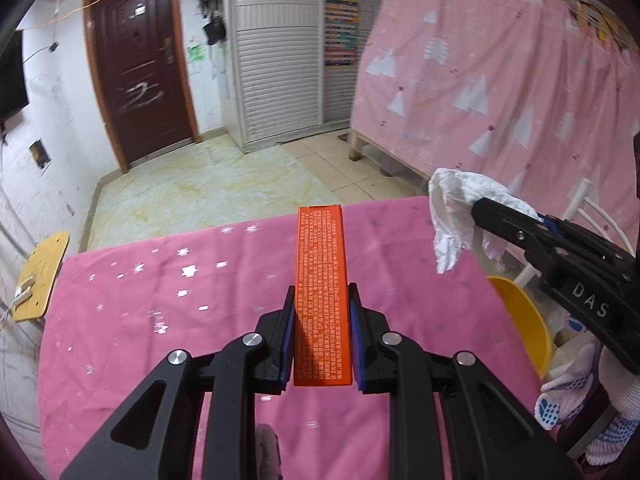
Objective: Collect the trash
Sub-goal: 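Carry both items over the yellow bucket and open both tools to drop them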
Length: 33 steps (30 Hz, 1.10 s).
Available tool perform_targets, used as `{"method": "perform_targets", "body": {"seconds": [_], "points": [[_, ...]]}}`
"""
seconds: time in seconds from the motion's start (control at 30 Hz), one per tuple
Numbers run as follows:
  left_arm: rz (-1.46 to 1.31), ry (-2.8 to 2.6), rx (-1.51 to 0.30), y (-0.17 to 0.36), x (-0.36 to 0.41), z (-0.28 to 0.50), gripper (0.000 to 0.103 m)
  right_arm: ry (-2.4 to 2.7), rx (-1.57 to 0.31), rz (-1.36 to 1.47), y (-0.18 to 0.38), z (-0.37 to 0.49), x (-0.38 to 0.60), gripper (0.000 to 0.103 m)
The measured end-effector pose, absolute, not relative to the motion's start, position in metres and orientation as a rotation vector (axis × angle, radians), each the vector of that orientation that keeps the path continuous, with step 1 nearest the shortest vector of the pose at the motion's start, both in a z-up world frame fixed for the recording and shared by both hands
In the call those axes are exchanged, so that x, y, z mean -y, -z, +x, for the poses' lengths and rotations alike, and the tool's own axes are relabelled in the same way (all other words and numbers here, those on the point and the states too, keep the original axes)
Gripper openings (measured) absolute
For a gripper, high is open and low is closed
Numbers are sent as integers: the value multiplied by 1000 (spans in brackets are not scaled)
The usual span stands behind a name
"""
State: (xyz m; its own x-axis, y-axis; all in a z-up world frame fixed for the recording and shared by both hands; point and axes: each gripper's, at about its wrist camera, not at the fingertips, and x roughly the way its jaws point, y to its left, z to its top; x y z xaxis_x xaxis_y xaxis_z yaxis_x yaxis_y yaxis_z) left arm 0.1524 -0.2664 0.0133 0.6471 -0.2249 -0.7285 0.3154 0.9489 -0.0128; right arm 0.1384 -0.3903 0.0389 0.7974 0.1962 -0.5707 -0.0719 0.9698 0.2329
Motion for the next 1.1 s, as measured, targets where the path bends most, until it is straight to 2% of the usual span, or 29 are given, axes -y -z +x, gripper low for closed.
{"method": "perform_targets", "body": {"seconds": [0.4,0.8,0.93,1.0,1.07,1.1], "points": [[152,496,-814,-11,357,125,15,46,-596,234,-20,82,471,24],[193,608,-855,1,422,113,15,184,-676,228,25,59,523,24],[195,643,-871,5,437,115,15,222,-717,243,43,59,534,32],[194,664,-881,7,445,115,15,227,-739,262,52,60,541,40],[185,692,-900,11,452,115,15,224,-755,279,59,61,546,54],[180,708,-911,14,458,115,15,225,-753,287,61,60,548,55]]}}
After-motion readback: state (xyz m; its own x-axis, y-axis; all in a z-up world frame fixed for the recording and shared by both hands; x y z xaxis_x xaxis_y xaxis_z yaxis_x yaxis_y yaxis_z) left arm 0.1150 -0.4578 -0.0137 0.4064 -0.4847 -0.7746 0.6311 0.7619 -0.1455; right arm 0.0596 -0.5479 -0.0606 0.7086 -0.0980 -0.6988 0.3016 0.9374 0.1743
